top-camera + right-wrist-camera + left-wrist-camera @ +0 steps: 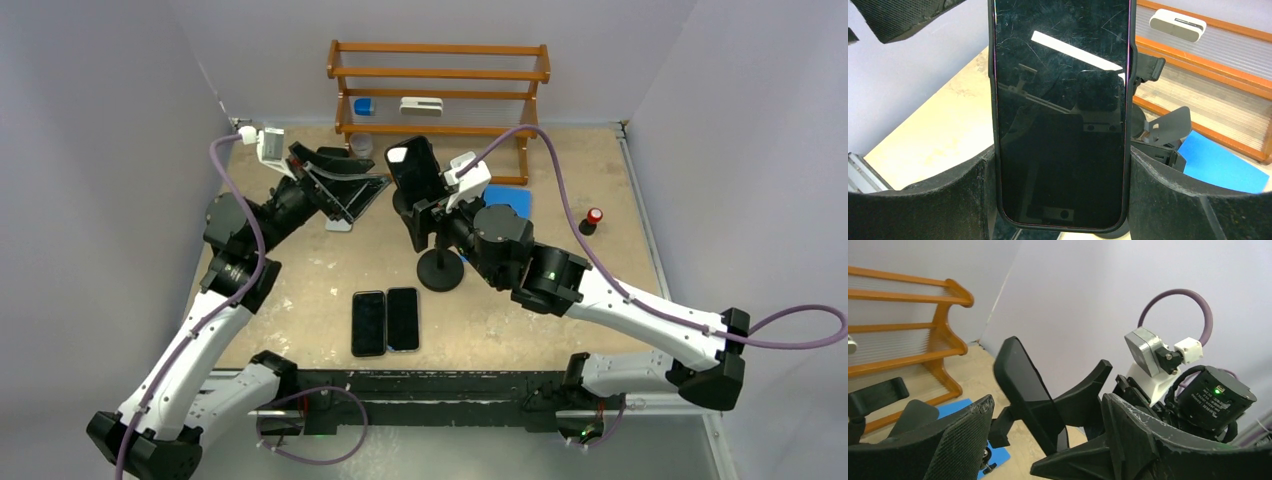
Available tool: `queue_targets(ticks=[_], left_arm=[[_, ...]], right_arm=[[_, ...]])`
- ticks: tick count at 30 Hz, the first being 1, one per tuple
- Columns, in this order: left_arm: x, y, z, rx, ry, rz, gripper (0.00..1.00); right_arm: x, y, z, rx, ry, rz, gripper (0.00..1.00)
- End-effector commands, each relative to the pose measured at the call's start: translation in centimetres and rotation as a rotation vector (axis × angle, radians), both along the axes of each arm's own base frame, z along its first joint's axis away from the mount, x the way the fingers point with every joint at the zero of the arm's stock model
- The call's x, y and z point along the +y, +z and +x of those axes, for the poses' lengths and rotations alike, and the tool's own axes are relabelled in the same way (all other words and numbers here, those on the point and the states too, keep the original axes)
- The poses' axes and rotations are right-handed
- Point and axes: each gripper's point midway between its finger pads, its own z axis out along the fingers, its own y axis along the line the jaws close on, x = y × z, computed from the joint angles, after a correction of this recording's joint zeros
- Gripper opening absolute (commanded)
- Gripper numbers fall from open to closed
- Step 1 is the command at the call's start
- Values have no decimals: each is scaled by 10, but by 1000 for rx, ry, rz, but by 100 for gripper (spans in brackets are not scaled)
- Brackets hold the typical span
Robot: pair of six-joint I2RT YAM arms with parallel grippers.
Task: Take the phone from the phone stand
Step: Place the phone at the center of the board.
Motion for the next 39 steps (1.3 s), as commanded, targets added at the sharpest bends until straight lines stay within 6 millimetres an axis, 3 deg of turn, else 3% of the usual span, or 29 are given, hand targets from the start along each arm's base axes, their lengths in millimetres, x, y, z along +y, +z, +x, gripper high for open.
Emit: queue_targets(ticks=[1,8,16,27,33,39], left_arm=[[-12,4,-11,-22,-106,76,75],[-23,-10,6,124,-142,84,70],[-33,-7,5,176,-221,45,63],[-41,-12,8,238,-274,29,38],[-41,-15,10,247,-271,30,32],[-43,-20,11,258,-281,32,18]], right_arm=[[-12,70,6,-89,-101,207,0],[-4,65,2,-65,-90,211,0],[1,60,2,-56,-88,202,0],[12,60,4,-47,-88,202,0],[14,59,3,-47,-85,198,0],[15,57,2,-45,-79,195,0]])
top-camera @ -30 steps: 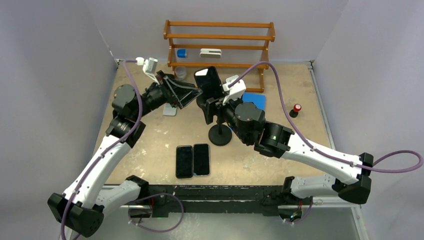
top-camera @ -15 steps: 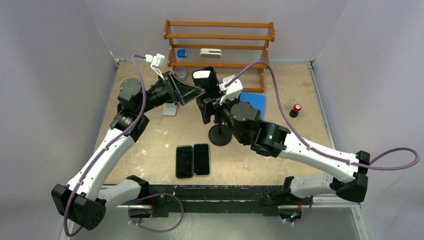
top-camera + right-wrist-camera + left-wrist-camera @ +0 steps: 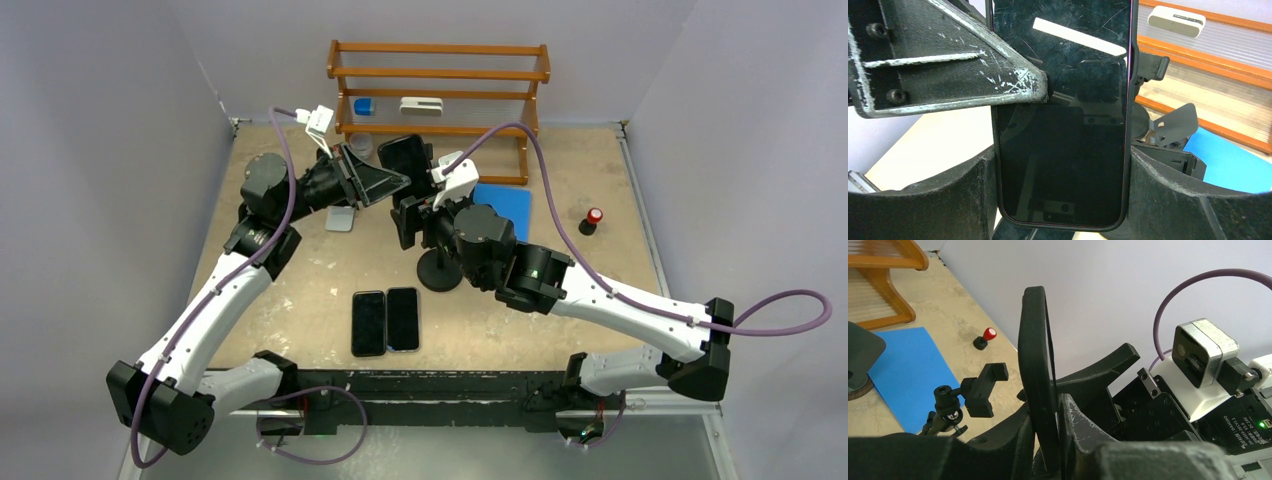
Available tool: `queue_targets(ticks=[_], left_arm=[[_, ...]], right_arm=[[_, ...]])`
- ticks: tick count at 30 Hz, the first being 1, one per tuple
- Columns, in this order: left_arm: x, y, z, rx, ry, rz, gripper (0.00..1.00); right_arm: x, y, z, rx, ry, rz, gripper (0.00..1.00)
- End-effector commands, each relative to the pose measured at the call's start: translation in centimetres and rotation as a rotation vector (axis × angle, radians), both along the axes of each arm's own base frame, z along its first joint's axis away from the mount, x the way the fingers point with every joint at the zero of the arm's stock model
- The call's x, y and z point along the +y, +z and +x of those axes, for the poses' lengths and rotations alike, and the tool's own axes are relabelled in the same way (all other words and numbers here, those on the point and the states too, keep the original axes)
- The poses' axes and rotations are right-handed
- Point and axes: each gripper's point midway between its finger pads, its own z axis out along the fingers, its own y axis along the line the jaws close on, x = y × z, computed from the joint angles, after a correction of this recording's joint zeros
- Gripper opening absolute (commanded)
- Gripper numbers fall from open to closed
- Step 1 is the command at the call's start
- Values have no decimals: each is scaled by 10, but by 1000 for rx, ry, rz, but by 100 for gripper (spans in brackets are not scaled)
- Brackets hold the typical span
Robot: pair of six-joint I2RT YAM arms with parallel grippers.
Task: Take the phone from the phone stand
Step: Place the phone at the center of the board.
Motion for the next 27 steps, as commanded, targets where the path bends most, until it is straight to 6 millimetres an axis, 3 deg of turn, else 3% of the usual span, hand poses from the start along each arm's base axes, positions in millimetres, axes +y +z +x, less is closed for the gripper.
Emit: queue_targets(ticks=[1,5,7,11,15,18,23,27], left_arm=[[1,22,-6,-67,-22,-37,15],[0,21,-6,-65,-25,-41,0],[1,21,-6,-66,-23,-42,0],[1,22,-10,-60,-31,-63,0],[4,26,-15,-71,-32,-84,0],[5,30,-18,-83,-27,-95,0],[8,35,-24,-102,-31,-106,0],[14,43,-35,-153,-23,-109,0]], right_arm=[[-4,58,0,-69,-23,173,0],[-3,58,-4,-67,3,179,1],[-1,59,-7,-67,25,185,17],[2,59,-14,-56,71,193,64],[9,59,-27,-46,160,205,91],[9,60,-34,-43,199,221,98],[1,64,-44,-37,230,251,99],[-8,66,-67,-16,329,288,99]])
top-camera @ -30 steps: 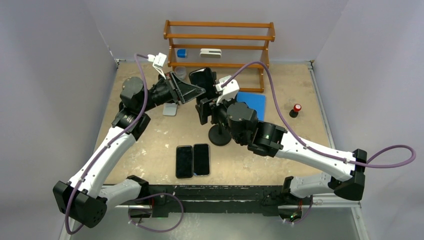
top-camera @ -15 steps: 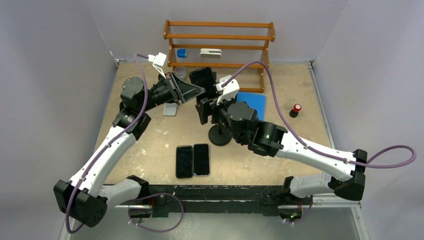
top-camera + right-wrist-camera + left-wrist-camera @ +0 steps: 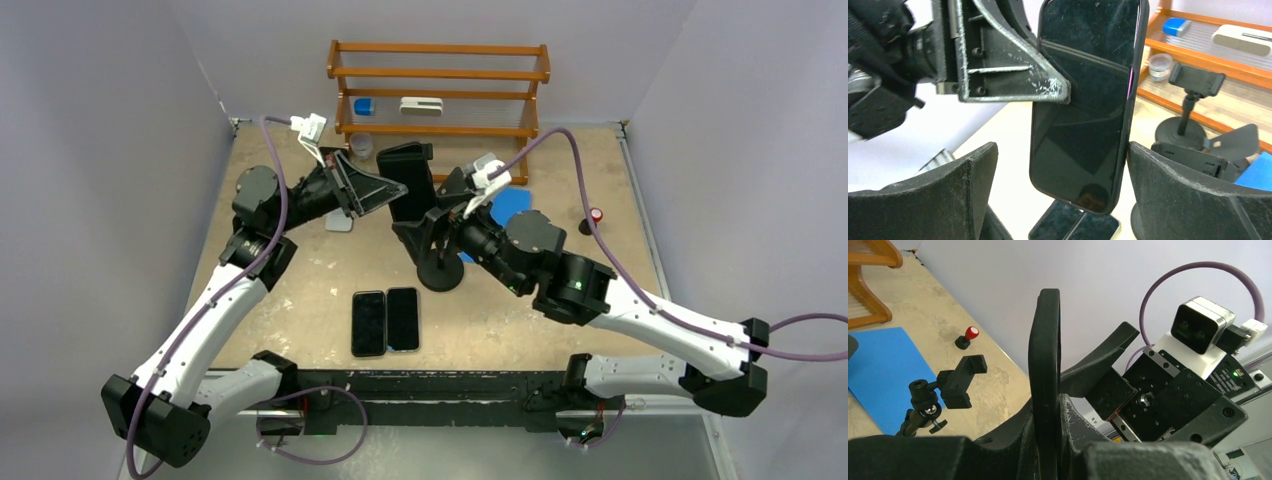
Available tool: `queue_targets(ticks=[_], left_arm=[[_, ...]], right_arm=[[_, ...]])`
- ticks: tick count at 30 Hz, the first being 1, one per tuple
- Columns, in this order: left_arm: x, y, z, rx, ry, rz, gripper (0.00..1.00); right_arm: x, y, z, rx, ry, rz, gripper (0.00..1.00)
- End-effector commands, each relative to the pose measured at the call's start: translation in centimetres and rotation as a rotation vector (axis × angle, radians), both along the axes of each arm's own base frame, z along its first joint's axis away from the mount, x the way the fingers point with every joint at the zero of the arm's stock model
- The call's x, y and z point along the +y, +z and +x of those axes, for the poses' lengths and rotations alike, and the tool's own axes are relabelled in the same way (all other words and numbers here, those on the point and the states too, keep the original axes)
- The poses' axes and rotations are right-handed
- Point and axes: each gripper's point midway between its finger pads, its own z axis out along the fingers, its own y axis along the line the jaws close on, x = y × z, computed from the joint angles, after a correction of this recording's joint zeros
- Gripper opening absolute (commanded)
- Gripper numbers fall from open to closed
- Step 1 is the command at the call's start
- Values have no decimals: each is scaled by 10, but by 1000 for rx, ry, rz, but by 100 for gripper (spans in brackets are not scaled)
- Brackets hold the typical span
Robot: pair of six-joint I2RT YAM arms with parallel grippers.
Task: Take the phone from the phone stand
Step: Place the phone at the center of the board.
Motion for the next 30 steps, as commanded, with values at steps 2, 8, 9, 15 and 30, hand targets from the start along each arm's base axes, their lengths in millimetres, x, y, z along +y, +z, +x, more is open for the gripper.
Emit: queue_targets(ticks=[2,8,9,15,30], left_arm=[[13,40,-28,-189,5,-55,0],[18,44,-71,-342,-96,-48,0],[19,43,-78,-366,-116,-46,0],[21,36,-113,-471,-244,-69,0],[23,38,-128,-508,-309,-88,0]], right_arm=[[-15,36,-42,-38,182,147,99],[-43,55,-87,-109,354,264,89],[-45,55,-91,-111,370,279,86],[-36,56,-105,-115,462,327,72],[0,48,-114,-84,582,337,57]])
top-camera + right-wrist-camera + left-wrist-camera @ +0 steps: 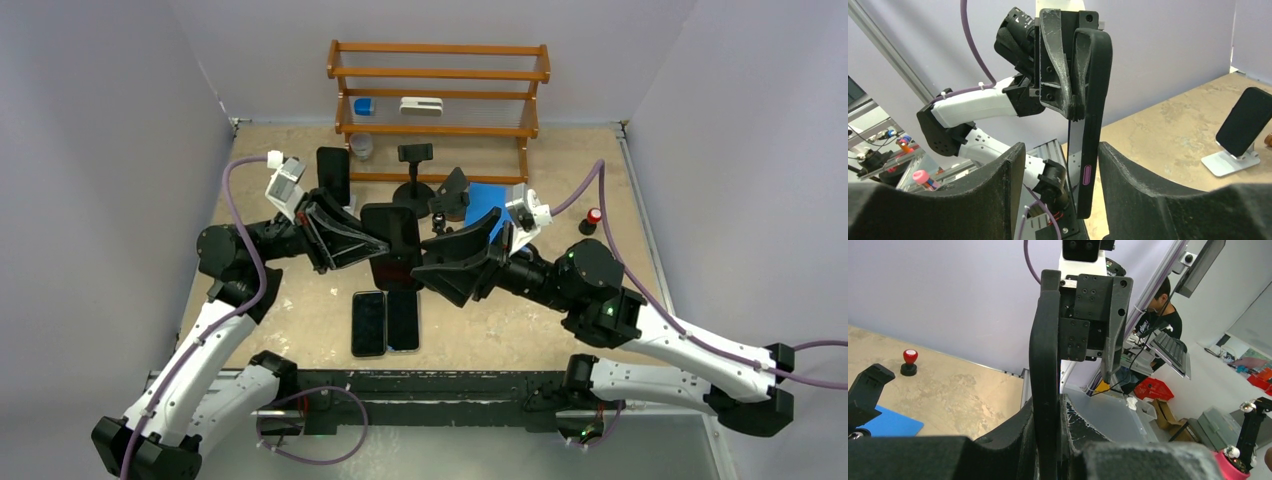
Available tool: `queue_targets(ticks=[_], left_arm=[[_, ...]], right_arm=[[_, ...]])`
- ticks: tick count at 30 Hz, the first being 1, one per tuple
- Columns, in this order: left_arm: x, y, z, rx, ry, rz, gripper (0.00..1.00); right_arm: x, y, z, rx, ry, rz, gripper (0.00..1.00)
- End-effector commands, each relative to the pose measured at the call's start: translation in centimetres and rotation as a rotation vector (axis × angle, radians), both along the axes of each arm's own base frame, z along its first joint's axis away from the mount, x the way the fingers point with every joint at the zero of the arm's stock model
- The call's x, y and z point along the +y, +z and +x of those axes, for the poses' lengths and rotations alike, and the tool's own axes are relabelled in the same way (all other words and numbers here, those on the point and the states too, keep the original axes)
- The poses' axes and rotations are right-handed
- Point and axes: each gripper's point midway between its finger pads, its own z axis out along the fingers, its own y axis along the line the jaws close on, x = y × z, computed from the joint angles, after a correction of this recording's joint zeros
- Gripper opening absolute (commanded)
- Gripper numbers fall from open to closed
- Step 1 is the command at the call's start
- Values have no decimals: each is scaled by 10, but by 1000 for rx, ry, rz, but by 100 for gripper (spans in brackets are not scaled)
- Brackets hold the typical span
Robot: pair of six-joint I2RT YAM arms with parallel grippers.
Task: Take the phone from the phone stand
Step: Place the phone at the center of the board.
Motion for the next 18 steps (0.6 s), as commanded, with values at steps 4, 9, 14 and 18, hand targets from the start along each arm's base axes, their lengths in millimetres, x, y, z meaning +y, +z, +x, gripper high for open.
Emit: queue_targets(ticks=[4,9,14,18], left_arm=[[6,22,-16,-103,-7,-61,0],[6,21,-16,-103,-1,-57,0],[6,22,-18,-109,-12,-63,0],[6,22,-20,-110,-24,-63,0]], right_arm=[[0,15,-2,-8,8,62,74],[-20,22,-1,-10,-42,108,82],[-11,11,-5,-23,-5,61,78],[-1,10,-1,-20,-3,63,81]])
